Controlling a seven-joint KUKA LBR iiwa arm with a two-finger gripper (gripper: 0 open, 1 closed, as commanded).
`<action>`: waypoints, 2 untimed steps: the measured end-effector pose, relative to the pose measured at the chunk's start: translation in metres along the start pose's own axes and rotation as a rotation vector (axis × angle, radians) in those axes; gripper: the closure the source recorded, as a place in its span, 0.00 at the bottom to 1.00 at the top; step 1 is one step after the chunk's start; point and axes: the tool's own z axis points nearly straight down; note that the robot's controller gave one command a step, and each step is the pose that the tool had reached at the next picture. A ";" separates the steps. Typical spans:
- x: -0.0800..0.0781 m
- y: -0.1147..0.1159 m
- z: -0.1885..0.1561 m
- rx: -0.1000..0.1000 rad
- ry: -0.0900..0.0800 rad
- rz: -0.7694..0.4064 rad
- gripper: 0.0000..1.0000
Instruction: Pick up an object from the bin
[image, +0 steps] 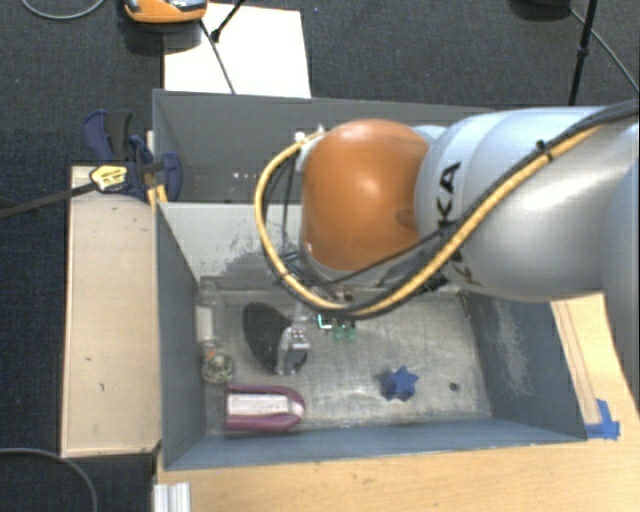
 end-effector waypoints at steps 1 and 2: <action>-0.019 -0.026 0.133 -0.005 -0.021 0.181 0.00; -0.015 -0.026 0.137 -0.003 -0.009 0.184 1.00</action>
Offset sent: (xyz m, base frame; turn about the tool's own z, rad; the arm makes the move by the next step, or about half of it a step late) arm 0.0151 -0.0281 -0.1515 0.1828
